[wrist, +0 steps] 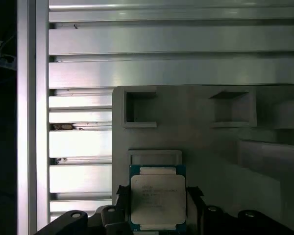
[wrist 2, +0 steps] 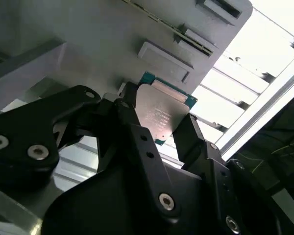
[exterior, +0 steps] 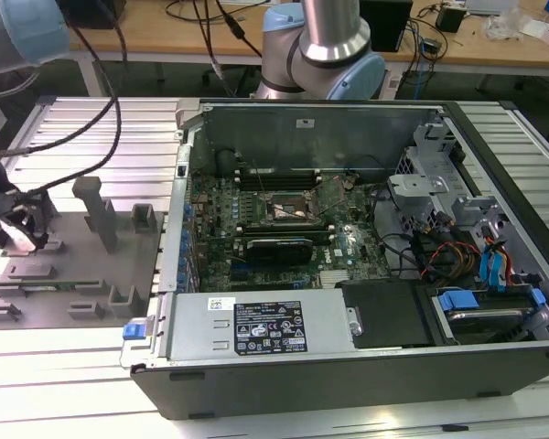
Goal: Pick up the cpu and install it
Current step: 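Pick up the cpu and move it towards the insertion slot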
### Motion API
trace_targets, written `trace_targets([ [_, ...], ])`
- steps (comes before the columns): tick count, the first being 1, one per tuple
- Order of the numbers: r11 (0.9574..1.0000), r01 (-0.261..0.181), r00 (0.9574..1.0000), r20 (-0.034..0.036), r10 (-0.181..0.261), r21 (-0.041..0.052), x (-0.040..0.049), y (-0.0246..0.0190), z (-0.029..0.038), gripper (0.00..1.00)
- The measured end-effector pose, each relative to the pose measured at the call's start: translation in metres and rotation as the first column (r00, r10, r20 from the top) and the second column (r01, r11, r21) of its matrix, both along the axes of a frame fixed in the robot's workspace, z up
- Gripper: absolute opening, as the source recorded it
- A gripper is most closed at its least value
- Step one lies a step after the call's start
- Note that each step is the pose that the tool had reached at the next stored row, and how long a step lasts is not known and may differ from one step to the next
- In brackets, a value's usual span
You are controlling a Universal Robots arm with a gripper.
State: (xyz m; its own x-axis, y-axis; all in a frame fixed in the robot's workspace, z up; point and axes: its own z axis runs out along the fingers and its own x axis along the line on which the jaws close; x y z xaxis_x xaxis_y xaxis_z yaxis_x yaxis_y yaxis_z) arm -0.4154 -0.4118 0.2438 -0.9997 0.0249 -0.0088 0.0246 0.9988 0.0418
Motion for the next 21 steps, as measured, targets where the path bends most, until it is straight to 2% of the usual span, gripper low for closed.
trace_targets([
  [1, 1.0000, 0.000, 1.0000, 0.0000, 0.000, 0.0000, 0.0000, 0.0000, 0.0121, 0.54],
  [21, 1.0000, 0.000, 1.0000, -0.0001, 0.000, -0.0002, 0.0000, 0.0000, 0.0539, 0.54],
])
